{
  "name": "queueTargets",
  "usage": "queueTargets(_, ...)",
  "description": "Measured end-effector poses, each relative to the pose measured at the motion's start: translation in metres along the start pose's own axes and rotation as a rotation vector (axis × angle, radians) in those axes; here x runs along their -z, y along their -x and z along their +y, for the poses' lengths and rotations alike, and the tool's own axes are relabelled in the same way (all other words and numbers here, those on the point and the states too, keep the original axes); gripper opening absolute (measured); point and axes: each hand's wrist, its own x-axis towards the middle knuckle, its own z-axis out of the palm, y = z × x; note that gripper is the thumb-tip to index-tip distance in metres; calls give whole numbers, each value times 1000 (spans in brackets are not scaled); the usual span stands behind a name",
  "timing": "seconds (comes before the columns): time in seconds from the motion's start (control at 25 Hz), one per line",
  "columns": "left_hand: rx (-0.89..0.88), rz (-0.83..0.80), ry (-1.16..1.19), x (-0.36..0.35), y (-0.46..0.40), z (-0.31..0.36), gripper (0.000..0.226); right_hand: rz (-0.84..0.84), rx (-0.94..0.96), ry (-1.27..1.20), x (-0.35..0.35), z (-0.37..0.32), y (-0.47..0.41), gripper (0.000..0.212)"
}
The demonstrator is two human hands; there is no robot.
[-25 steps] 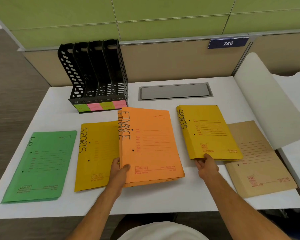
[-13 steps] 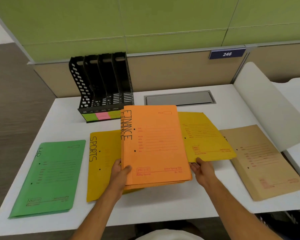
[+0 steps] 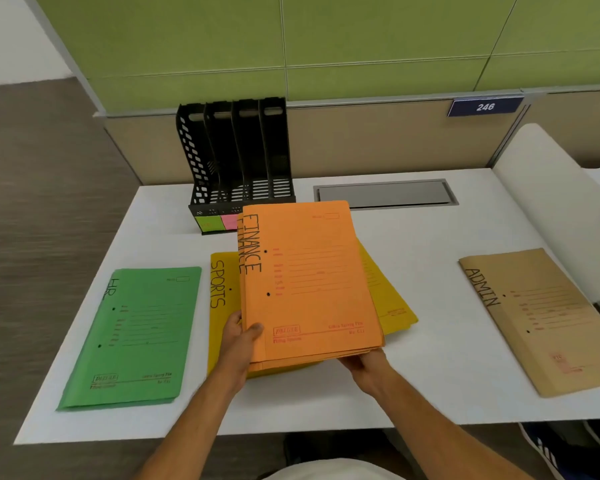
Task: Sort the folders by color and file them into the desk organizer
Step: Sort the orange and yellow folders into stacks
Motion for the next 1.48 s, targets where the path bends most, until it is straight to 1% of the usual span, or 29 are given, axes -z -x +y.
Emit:
queueTargets(0.16,0,0,7,6,1,-4,38,-58,-143,83,-9,19,14,28)
queueTargets(0.32,5,-4,-4,8,1,-6,40,-129,-270,208,-8,23,21,27)
queueTargets(0.44,7,-6,-14,7,3,-10,41,-148,-301,310,-5,20,25,28)
queueTargets(0.6,14,-2,-21,6,5,-12,42,-177,-344,416,2,12,31,37)
queueTargets(0.68,23,-1,-24,4,4,-13,42,-187,-311,358,9,5,33,32)
queueTargets(0.76,28,-1,-18,1,5,-11,42,-148,-245,220,19,1,32,36)
queueTargets(0.84,27,-3,-14,-3,7,-10,41,-60,-152,91,29,-3,29,39)
queueTargets(0.92,26,-2,-24,-7,8,-11,38,52,-68,36,40,-7,24,42)
queueTargets(0.96,23,-1,-32,-9,8,-13,36,86,-54,25,45,-9,22,46)
queueTargets(1.04,25,-2,-41,-13,9,-15,34,101,-59,26,53,-13,19,52)
queueTargets(1.12,29,-5,-47,-18,10,-18,33,71,-43,34,58,-20,18,52)
queueTargets(1.28,28,-9,-67,-34,15,-20,34,22,23,115,66,-37,17,34)
queueTargets(1.36,26,-3,-68,-48,17,-21,32,21,64,195,75,-45,16,30)
queueTargets(1.48,20,-6,-84,-74,22,-23,35,20,92,321,99,-65,18,24)
